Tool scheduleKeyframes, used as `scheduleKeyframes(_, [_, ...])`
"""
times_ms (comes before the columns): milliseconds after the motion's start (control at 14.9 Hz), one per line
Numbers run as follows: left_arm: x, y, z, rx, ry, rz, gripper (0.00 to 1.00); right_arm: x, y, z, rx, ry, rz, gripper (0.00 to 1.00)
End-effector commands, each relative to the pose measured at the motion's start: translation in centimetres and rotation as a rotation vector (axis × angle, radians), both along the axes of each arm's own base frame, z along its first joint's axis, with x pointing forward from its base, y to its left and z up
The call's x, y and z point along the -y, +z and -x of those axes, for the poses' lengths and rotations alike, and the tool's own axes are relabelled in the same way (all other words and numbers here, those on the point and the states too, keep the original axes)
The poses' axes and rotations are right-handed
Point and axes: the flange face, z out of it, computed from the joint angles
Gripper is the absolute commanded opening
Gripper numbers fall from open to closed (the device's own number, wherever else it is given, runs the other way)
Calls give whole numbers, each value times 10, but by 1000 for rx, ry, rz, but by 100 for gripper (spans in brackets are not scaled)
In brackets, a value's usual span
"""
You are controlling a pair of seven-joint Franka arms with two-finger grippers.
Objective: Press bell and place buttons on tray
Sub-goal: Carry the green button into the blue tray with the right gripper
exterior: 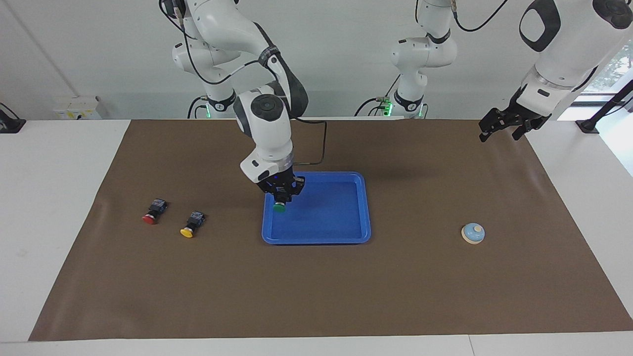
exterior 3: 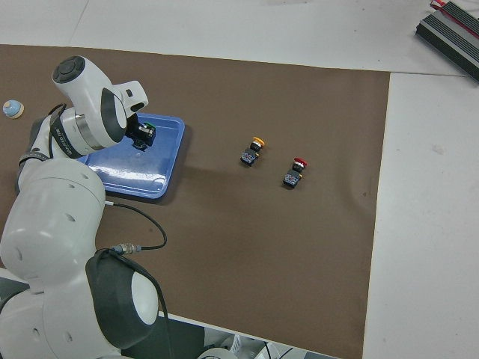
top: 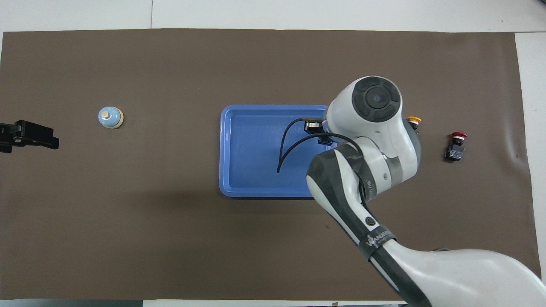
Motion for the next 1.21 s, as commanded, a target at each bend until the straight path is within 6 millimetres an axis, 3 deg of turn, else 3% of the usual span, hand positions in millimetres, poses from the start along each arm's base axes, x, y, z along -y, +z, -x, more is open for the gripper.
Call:
scheduleKeyframes(0, [-1, 5, 3, 0, 4, 2, 100, -2, -33, 6, 4, 2, -15, 0])
scheduleKeyframes(268, [-1, 5, 3, -1, 6, 2, 100, -8, -61, 10, 17, 21, -20, 0])
scheduleKeyframes(335, [-1, 5, 3, -1, 6, 2, 100, -6, -63, 11, 15, 20, -19, 9])
scheduleKeyframes(469, [-1, 5, 3, -1, 6, 2, 100, -4, -65, 12, 11, 12, -17, 61])
scheduleKeyframes(536, [-1, 5, 2, 1, 6, 2, 100, -5, -64, 12, 10, 8, -17, 99])
scheduleKeyframes(737, [-1, 5, 3, 0, 4, 2, 100, -3, -54, 9, 3, -24, -16, 100])
scheduleKeyframes(871, [-1, 5, 3, 0, 4, 2, 100, 2, -25, 1, -8, -43, -11, 100])
scheduleKeyframes(1005, [-1, 5, 3, 0, 4, 2, 100, 23, 13, -14, -12, -84, -10, 100])
scheduleKeyframes(1139, [-1, 5, 3, -1, 6, 2, 100, 63, 51, -29, 3, -139, -14, 100])
